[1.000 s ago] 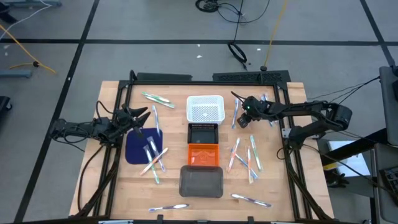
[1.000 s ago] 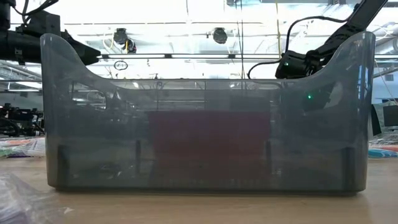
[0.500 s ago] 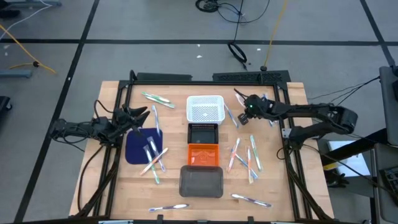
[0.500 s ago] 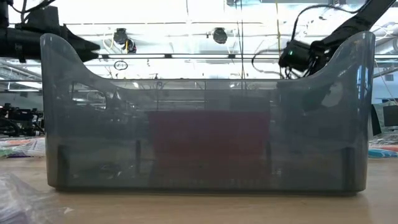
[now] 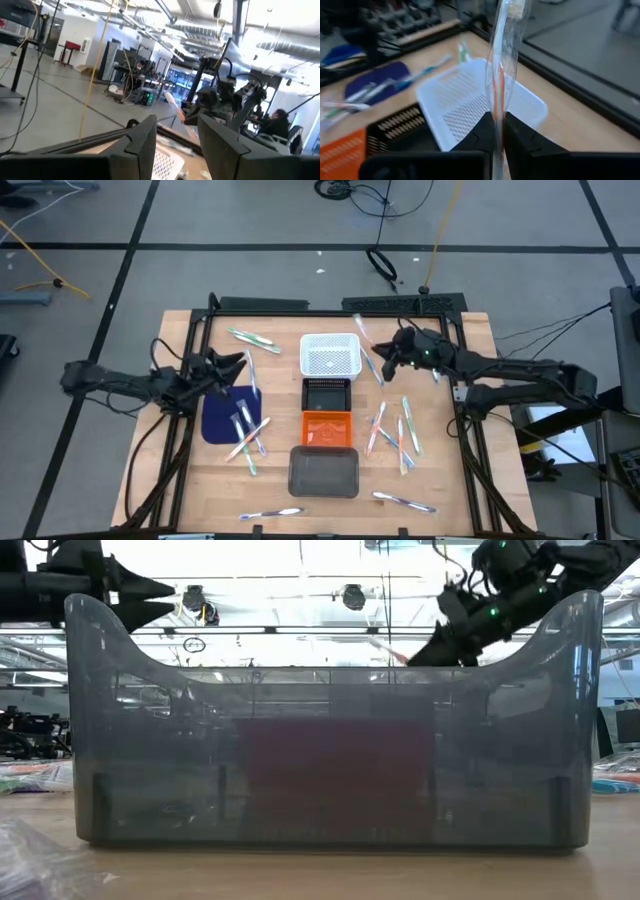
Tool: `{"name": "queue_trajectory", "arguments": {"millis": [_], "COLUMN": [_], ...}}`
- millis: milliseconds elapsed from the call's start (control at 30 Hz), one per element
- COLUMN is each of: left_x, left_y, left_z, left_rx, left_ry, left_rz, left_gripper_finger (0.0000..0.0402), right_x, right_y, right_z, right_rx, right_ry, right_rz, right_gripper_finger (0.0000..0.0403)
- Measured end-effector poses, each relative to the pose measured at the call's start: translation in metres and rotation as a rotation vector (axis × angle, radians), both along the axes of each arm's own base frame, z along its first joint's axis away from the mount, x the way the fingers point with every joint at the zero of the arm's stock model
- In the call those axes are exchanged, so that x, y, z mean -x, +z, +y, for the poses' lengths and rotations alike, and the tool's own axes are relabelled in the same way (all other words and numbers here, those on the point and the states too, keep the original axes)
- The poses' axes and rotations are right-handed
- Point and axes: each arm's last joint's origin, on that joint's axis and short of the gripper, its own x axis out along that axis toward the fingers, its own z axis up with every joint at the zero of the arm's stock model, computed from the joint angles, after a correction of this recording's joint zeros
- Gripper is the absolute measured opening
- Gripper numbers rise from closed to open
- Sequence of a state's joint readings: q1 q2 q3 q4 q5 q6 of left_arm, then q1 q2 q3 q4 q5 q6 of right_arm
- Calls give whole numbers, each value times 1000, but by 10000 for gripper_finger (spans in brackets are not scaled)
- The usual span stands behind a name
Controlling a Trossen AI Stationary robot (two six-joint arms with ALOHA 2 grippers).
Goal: Pick & Place Toothbrushes
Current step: Put the top orange toothbrush into the orange bin
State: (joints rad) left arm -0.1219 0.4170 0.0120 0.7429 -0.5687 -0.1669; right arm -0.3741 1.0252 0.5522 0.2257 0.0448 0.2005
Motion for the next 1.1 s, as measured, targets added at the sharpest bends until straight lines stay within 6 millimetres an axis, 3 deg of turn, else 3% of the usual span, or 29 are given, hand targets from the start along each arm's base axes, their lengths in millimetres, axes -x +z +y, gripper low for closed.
{"name": "queue_trajectory", "arguments": {"millis": [233, 600, 900, 1100], "left_x": [-36, -136, -204, -228], "left_y": [17, 53, 56, 53], "left_z": [1, 25, 57, 65], "left_rx": [-8, -94, -41, -36], "left_ry": [-11, -97, -273, -336], "left_rz": [52, 175, 177, 185], "left_gripper_finger": [145, 145, 145, 145], "right_x": [-13, -23, -24, -24], "right_y": [7, 13, 14, 14], "right_z": [16, 27, 30, 30], "right_rx": [53, 117, 150, 166], "right_ry": [89, 154, 175, 178], "right_rz": [-91, -179, -176, -171], "right_gripper_finger": [13, 13, 13, 14]}}
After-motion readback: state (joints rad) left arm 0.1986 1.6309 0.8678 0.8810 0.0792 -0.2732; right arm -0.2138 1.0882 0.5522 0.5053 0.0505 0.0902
